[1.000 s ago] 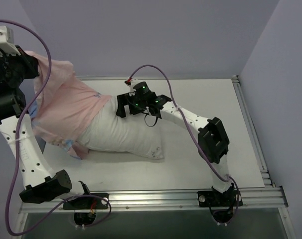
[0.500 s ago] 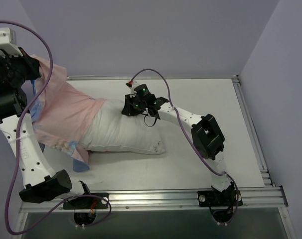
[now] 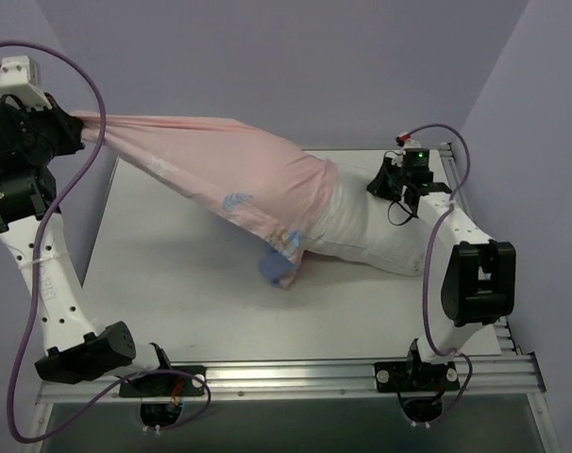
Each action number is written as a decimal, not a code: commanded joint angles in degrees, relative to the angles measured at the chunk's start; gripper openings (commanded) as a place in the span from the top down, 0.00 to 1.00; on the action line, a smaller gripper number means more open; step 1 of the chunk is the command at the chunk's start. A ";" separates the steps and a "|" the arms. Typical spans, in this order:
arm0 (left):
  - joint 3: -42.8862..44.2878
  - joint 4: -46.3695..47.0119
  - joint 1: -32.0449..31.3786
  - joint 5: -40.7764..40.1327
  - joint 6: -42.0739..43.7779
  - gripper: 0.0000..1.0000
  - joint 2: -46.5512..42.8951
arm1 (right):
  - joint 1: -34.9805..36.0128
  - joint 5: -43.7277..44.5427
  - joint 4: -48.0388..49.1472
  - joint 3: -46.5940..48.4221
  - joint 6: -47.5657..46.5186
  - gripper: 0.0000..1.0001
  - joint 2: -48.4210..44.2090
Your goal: Remove the pillowcase from the pillow
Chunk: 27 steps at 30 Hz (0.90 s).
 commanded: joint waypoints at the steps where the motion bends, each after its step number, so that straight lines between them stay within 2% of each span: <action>1: 5.88 7.73 1.80 -6.58 0.56 0.98 -0.84 | -6.88 19.19 -11.71 -4.67 -7.36 1.00 -0.03; 4: 7.02 7.73 2.24 -9.30 1.44 0.98 -0.32 | -11.38 25.24 -12.94 -4.32 -9.21 1.00 1.37; 8: 14.72 6.68 5.04 -12.38 1.88 0.98 2.14 | -14.20 31.87 -15.13 -2.57 -11.41 1.00 5.85; 12: 22.38 6.15 11.89 -13.44 -0.66 0.98 5.31 | -15.17 35.20 -15.40 -1.34 -11.85 1.00 9.11; 16: 25.22 8.17 14.54 -15.28 -0.58 0.98 5.49 | -16.22 35.82 -15.49 -0.72 -12.03 1.00 10.43; 20: 24.26 10.45 14.81 -15.82 0.30 0.98 3.74 | -17.80 35.74 -15.58 -0.10 -11.94 1.00 9.91; 23: 21.18 12.82 14.81 -15.11 0.30 0.98 1.98 | -19.56 33.29 -15.14 -0.19 -11.24 1.00 8.76; 27: 22.31 13.00 15.16 -18.96 0.65 0.98 2.23 | -24.47 28.81 -14.44 0.16 -10.36 1.00 8.06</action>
